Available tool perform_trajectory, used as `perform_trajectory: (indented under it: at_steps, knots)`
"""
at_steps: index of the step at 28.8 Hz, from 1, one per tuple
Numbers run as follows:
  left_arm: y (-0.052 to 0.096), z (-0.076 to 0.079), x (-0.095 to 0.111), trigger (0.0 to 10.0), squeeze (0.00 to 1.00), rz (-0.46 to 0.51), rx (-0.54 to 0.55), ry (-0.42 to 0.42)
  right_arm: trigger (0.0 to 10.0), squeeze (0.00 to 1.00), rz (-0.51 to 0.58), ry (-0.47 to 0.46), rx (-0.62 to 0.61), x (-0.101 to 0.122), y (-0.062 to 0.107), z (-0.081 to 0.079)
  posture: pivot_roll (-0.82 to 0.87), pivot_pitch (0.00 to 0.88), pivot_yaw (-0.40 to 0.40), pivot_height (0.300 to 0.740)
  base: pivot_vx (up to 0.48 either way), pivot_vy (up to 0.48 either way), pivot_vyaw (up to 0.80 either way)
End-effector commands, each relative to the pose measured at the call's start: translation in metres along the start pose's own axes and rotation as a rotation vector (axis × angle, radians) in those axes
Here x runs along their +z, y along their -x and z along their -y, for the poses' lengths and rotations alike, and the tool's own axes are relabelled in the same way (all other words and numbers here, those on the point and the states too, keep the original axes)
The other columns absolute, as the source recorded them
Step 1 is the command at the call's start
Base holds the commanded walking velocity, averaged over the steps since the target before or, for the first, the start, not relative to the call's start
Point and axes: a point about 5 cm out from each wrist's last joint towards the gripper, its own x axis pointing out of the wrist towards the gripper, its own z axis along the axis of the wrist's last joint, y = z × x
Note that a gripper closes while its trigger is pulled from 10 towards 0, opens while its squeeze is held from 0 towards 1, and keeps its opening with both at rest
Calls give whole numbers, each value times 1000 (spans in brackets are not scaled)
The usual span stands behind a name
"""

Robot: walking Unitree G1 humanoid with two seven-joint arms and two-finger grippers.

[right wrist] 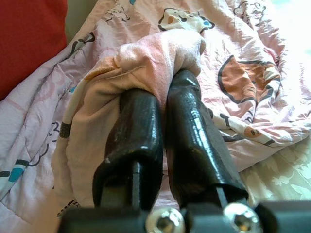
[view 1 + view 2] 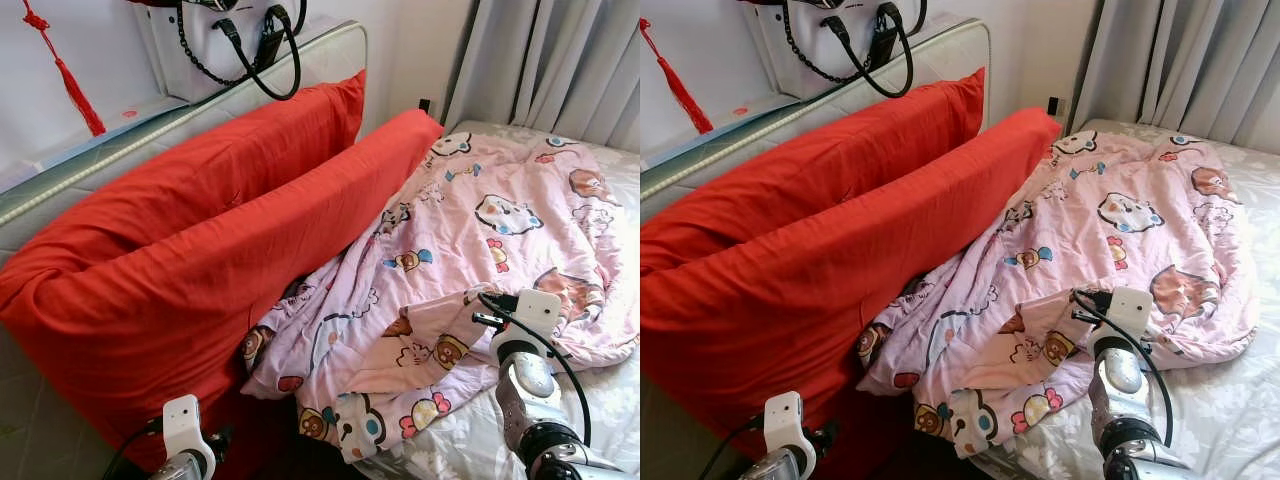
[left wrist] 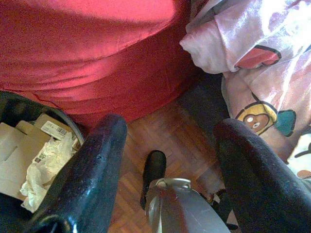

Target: Clean up the room

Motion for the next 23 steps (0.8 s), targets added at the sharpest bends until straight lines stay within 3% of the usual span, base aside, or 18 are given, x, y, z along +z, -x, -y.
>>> perform_trajectory:
  at_steps: [1,17,23]
  knots:
    - [0,-3,0,10000,0,-10,6,-20,10000,0,11,-7,-13,3,-1,2,86,0,36,740,0,0,0]
    - [1,-4,-2,10000,0,-23,14,-26,10000,0,47,-6,-41,9,-2,7,86,0,41,740,-230,0,0]
    - [1,-5,-2,10000,0,-25,19,-33,10000,0,141,-1,-117,22,-3,15,89,0,43,740,-278,0,0]
